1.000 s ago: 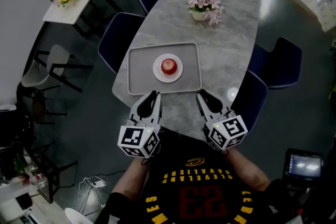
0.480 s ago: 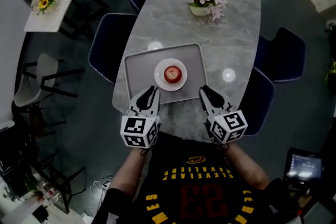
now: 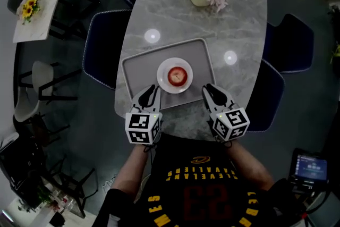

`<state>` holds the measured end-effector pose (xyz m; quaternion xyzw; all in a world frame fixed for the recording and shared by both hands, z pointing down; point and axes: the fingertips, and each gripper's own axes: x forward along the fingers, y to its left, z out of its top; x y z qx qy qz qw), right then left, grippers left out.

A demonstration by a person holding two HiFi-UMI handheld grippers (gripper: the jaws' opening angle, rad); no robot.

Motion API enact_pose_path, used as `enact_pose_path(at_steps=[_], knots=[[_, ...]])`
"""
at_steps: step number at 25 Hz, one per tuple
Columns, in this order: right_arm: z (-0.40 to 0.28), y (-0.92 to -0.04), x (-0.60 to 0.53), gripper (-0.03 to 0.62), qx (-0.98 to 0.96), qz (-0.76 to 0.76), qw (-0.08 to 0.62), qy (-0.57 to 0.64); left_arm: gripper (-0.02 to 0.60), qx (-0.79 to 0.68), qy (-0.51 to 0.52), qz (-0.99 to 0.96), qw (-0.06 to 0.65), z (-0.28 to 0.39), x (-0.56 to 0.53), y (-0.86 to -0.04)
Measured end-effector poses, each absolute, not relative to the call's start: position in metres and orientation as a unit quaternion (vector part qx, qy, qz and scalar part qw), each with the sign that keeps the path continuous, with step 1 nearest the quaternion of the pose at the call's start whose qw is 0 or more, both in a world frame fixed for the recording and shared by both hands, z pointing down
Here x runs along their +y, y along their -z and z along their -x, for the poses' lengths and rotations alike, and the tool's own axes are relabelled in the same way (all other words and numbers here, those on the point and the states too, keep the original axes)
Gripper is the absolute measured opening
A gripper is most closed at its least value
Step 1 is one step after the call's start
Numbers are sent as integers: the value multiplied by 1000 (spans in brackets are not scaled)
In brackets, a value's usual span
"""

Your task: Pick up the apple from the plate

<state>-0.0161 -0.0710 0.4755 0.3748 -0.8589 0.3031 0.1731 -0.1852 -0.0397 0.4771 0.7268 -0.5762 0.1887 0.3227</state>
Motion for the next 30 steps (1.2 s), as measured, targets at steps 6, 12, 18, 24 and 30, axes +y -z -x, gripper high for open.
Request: enact_pose_path(at_steps=[6, 12, 18, 24, 30], knots=[[22, -502, -74, 58, -841, -389, 190, -325, 64, -558, -188, -712, 384, 197, -49, -516], [27, -533, -71, 58, -814, -394, 202, -376, 64, -532, -164, -691, 462, 200, -53, -547], [31, -559, -75, 58, -791, -394, 217, -415, 64, -510, -176, -675, 503, 197, -52, -574], [39, -577, -76, 58, -777, -385, 233, -440, 64, -498, -170, -659, 537, 199, -52, -589], [41, -594, -80, 58, -758, -381, 249, -467, 64, -489, -162, -642, 568, 198, -51, -600]])
